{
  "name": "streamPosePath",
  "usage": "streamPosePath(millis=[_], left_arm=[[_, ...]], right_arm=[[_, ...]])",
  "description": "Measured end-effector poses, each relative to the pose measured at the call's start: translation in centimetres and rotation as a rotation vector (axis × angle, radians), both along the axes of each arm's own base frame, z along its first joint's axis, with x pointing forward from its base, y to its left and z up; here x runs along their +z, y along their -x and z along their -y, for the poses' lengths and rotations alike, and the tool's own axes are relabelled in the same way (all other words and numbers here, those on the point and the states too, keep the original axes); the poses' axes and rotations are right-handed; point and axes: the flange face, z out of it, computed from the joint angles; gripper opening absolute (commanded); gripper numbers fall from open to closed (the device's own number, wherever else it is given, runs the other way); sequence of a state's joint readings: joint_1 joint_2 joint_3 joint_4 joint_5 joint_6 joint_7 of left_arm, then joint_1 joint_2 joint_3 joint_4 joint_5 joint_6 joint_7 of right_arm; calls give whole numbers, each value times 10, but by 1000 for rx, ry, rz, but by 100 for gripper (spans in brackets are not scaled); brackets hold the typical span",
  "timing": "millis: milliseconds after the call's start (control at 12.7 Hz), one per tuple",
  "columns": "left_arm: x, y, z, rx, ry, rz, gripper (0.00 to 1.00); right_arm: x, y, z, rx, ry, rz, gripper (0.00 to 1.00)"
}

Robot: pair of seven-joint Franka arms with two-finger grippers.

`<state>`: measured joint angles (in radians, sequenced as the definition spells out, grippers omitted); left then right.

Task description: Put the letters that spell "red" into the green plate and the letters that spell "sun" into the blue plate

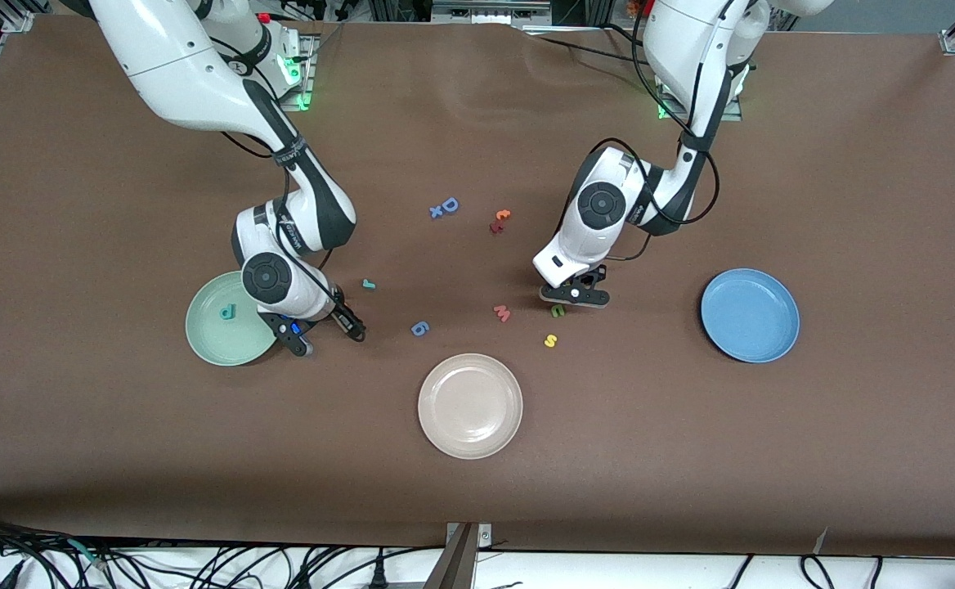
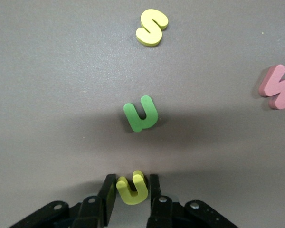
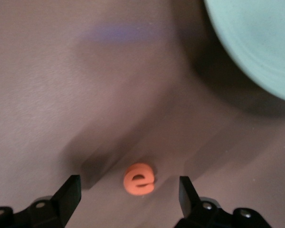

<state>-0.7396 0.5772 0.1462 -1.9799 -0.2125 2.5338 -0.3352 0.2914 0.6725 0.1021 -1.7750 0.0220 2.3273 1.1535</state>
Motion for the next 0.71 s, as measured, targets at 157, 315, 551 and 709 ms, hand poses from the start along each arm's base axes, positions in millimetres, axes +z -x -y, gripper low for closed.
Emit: streamPosePath(millis=[157, 315, 551, 709], left_arm=[[0, 0, 0, 0, 0, 0, 20], [0, 0, 0, 0, 0, 0, 15], [0, 0, 0, 0, 0, 0, 8], [1, -2, -1, 0, 2, 3, 4]], right_arm=[[-2, 0, 1, -2, -4, 11, 66], [1, -1, 0, -3, -7, 21, 54], [2, -1, 0, -2, -8, 24, 45], [3, -1, 0, -2, -9, 24, 33]])
